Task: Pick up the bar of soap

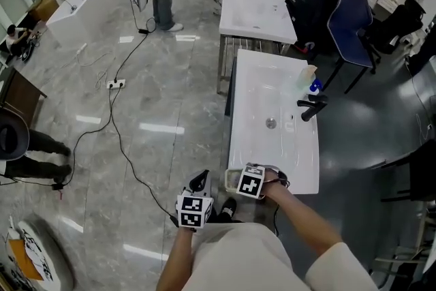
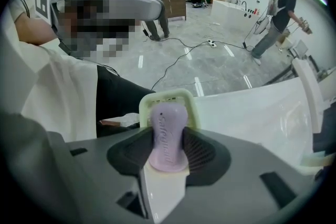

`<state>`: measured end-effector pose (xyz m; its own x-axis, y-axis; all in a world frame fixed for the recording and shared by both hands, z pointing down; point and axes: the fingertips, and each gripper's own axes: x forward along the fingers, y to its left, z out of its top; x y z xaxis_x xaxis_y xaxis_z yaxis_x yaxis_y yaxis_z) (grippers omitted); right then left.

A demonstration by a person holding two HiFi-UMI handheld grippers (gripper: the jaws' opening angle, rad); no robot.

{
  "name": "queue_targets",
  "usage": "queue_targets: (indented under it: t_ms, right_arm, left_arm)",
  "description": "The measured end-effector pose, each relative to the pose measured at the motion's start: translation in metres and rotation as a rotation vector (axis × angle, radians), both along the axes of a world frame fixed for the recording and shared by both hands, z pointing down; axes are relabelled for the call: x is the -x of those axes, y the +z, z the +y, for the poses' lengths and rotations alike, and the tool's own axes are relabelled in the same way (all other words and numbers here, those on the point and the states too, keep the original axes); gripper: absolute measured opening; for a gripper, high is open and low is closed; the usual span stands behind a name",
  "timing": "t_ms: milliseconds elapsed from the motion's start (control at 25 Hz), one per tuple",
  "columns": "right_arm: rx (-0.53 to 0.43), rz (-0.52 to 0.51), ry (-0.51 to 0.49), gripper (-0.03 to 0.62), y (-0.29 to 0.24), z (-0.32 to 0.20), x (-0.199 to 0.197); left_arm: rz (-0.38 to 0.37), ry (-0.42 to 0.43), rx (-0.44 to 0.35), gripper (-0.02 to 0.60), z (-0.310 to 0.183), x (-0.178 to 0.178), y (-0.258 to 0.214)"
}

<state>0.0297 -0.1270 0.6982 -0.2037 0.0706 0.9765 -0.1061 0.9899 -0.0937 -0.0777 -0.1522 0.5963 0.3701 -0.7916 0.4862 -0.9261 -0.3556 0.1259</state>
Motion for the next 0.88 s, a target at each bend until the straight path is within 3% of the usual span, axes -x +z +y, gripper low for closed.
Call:
queue_targets:
  t_ms: [880]
  right_arm:
    - [-0.004, -0.211, 0.15, 0.179, -0.033, -0.002, 0.002]
  left_arm:
    - [-0.011, 0.042, 0.002, 0.005, -0.009, -0.013, 0.002]
